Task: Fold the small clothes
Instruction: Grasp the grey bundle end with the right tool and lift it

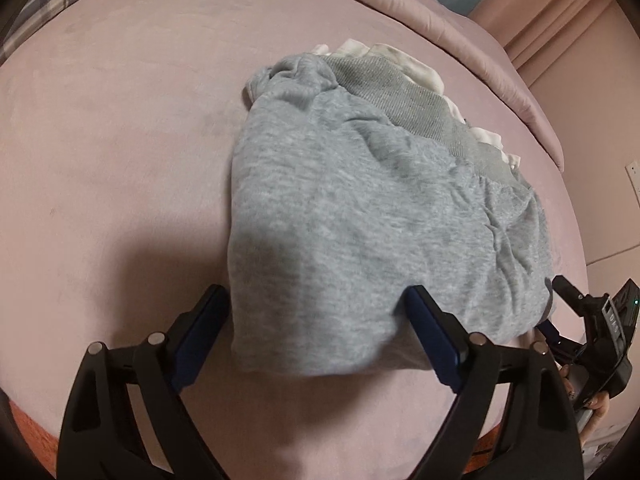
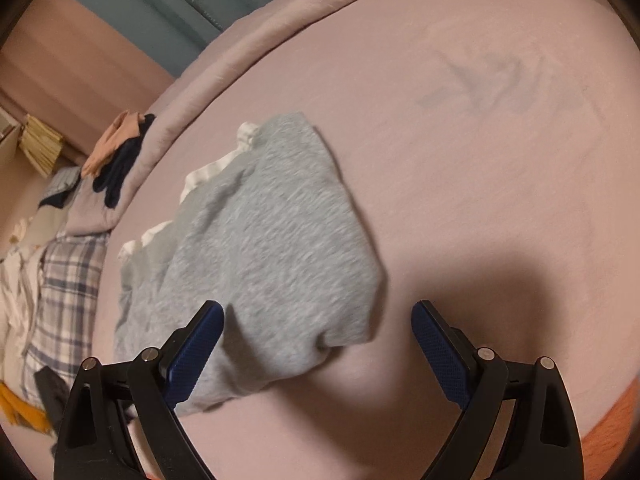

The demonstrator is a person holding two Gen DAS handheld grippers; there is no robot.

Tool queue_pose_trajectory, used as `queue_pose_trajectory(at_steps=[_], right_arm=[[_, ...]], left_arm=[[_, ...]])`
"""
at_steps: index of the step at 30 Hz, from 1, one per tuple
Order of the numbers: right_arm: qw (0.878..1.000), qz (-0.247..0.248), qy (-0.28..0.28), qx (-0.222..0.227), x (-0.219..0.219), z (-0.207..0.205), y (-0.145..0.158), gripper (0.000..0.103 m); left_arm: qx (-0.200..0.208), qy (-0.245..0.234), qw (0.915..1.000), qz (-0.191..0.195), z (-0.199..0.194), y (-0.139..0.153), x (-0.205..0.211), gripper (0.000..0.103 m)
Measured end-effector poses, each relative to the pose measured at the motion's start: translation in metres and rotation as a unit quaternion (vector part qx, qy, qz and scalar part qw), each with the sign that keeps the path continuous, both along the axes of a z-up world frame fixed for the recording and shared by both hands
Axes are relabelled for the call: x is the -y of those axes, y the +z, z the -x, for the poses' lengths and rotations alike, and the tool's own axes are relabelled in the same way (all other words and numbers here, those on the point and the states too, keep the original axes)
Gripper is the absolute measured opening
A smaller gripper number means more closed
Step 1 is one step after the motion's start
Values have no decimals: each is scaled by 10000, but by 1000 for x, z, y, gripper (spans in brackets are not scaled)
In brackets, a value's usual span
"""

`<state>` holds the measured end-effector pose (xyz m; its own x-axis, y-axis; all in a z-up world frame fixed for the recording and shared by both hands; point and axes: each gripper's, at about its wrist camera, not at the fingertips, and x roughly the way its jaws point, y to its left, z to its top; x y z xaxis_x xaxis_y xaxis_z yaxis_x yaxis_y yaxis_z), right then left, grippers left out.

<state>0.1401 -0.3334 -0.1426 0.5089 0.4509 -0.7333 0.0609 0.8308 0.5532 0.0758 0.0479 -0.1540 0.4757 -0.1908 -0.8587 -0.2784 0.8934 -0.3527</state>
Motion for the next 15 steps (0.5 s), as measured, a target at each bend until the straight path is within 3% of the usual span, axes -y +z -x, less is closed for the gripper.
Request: queue_pose_trajectory(at_steps=[4, 11, 14, 15], right_arm=[[9991, -421, -21, -49, -7, -4, -7, 95], [9998, -83, 174, 108, -35, -10, -10, 90], [9998, -37, 132, 167, -40, -14, -10, 78], [9998, -107, 109, 154, -40, -16, -11, 68]], left_arm=[[39, -61, 10000, 19, -4, -1, 0, 74], [89, -140, 9997, 166, -5, -2, 4, 57], [88, -172, 9995, 236, -6, -2, 5, 52], [89, -191, 9995, 219, -6, -1, 6, 51]])
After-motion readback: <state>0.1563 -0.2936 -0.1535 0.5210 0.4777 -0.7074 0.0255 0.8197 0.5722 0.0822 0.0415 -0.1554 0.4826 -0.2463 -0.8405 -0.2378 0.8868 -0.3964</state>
